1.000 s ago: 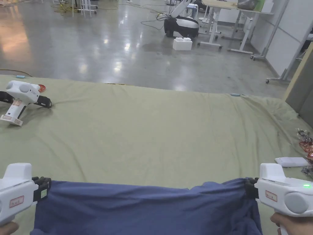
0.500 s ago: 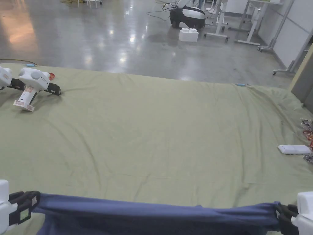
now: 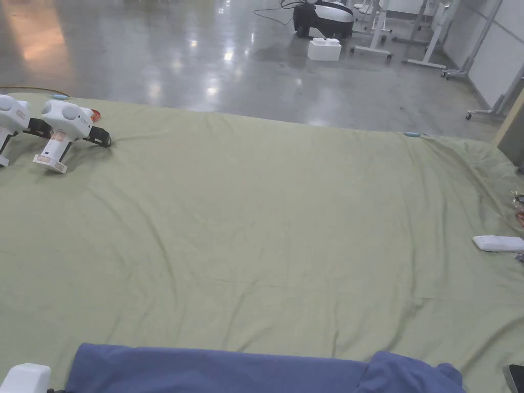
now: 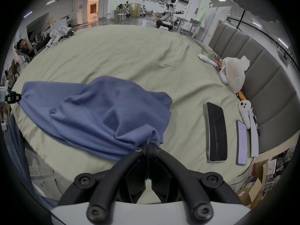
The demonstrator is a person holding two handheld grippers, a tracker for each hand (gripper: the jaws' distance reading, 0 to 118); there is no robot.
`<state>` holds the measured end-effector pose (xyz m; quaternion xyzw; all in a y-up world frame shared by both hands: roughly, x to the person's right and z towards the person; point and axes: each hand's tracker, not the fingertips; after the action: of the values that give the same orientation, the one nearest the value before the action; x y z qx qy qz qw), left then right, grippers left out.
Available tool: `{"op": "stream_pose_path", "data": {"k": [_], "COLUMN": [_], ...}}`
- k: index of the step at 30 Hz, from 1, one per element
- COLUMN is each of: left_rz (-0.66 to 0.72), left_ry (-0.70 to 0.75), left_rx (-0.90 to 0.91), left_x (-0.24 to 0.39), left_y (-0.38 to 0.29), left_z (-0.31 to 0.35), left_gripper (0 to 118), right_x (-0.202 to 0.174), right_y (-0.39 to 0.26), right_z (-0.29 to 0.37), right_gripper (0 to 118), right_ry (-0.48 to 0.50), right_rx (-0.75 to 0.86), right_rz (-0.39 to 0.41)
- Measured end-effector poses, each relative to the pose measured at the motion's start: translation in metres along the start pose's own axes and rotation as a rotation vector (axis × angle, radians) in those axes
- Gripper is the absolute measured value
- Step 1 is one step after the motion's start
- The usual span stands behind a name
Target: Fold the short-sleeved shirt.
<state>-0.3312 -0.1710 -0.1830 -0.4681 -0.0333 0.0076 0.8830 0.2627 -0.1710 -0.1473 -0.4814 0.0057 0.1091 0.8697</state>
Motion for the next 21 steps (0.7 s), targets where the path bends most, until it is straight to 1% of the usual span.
{"op": "stream_pose_path", "data": {"k": [1,2,3,4,5,6,7,9,11,13,15,18,21], "left_rz": [0.004,0.011,0.014,0.019,0.021,0.018,0.017,0.028,0.039,0.040,0.030,0.029,0.005], "left_ry": [0.005,0.017,0.019,0.037,0.060,0.063,0.054,0.035,0.020,0.000,-0.019,-0.013,0.006], "left_rx": [0.006,0.011,0.014,0.028,0.060,0.093,0.124,0.168,0.232,0.309,0.368,0.511,0.637], "left_x": [0.001,0.004,0.005,0.007,0.009,0.013,0.017,0.026,0.029,0.041,0.054,0.077,0.099], "left_y": [0.003,0.002,0.005,0.009,0.013,0.012,0.017,0.029,0.036,0.048,0.062,0.084,0.102], "left_z": [0.001,0.010,0.012,0.016,0.018,0.027,0.031,0.037,0.036,0.040,0.044,0.053,0.066], "left_gripper": [7,14,23,37,57,67,71,71,71,70,69,65,62], "right_x": [0.000,-0.004,-0.007,-0.010,-0.011,-0.013,-0.015,-0.016,-0.022,-0.029,-0.042,-0.064,-0.085], "right_y": [-0.001,-0.001,0.002,0.006,0.011,0.015,0.021,0.037,0.055,0.074,0.091,0.118,0.141], "right_z": [-0.001,0.002,0.008,0.014,0.021,0.026,0.033,0.046,0.058,0.069,0.075,0.080,0.085], "right_gripper": [2,8,20,41,69,82,86,86,86,86,85,85,80], "right_ry": [0.000,-0.013,-0.050,-0.095,-0.159,-0.191,-0.222,-0.215,-0.193,-0.127,-0.143,-0.128,-0.101], "right_rx": [0.005,0.019,0.024,0.020,0.037,0.063,0.106,0.187,0.292,0.433,0.519,0.681,0.796], "right_rz": [-0.001,-0.001,0.014,0.021,0.016,0.008,-0.006,-0.041,-0.146,-0.217,-0.251,-0.256,-0.267]}}
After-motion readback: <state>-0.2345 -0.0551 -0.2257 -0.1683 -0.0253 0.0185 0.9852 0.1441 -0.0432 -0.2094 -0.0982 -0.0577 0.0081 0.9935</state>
